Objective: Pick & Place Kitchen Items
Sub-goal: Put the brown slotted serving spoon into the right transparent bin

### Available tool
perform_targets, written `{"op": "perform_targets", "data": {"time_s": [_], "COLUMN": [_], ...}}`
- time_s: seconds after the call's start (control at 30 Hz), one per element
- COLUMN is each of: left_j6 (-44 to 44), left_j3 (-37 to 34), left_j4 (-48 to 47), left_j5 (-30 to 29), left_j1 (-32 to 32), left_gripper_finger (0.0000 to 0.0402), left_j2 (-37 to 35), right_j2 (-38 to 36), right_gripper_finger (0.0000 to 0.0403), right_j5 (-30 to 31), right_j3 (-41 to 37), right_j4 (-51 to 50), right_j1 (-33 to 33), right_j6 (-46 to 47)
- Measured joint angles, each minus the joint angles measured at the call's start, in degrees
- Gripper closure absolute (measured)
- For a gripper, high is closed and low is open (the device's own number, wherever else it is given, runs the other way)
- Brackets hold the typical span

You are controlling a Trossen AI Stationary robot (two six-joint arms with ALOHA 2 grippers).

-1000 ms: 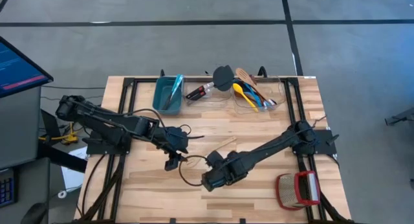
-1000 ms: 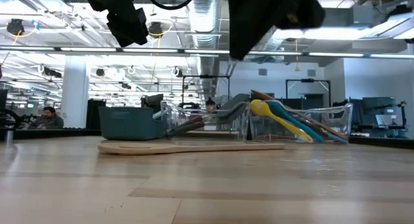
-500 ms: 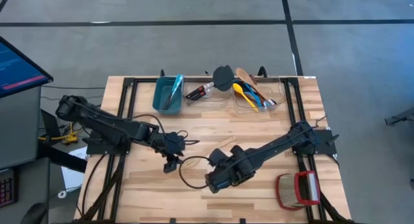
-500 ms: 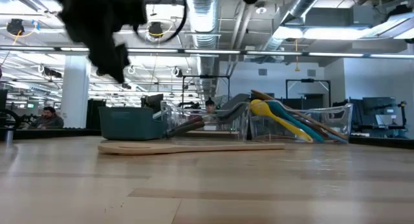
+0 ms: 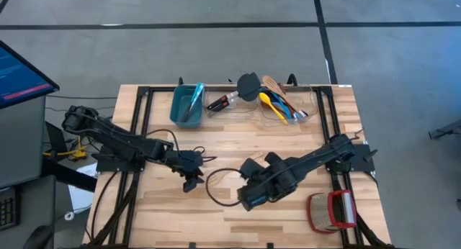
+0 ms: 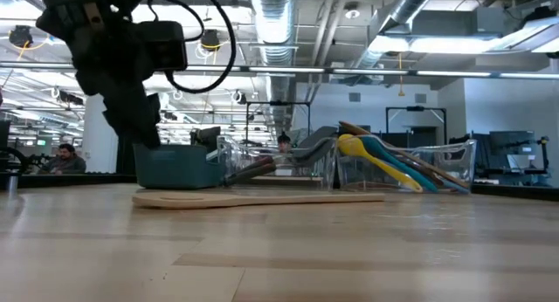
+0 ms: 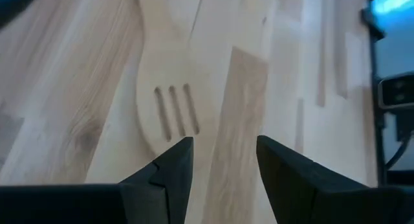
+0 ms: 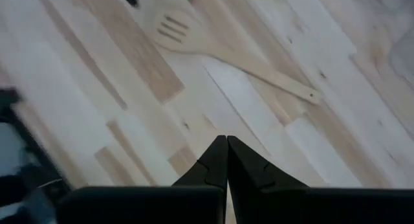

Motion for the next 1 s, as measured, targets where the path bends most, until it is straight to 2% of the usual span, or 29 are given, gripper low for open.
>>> {"op": "perform_targets", "data": {"time_s": [0.1,0.37,0.6,0.77,1.0], "left_j6": [0.04,0.13,0.19,0.17,0.11], "left_j3": [0.01,0.01,0.01,0.01,0.01], "left_j4": [3.0,11.4,12.97,13.61,14.11], "left_j5": [0.0,0.0,0.0,0.0,0.0], "left_j1": [0.0,0.0,0.0,0.0,0.0], "left_gripper_finger": [0.0243,0.0243,0.0243,0.0243,0.0243], "left_j2": [0.0,0.0,0.02,0.02,0.02], "right_j2": [-2.7,-8.79,-10.59,-10.53,-11.57], "right_gripper_finger": [0.0403,0.0403,0.0403,0.0403,0.0403], "right_j5": [2.06,5.8,9.06,8.29,0.69], "right_j3": [0.08,0.06,-0.12,-0.18,-0.25], "right_j4": [0.47,5.86,6.6,6.31,7.05], "right_j1": [0.71,1.4,1.39,1.21,-2.85], "right_j6": [-0.23,-8.62,-15.43,-23.17,-38.86]}}
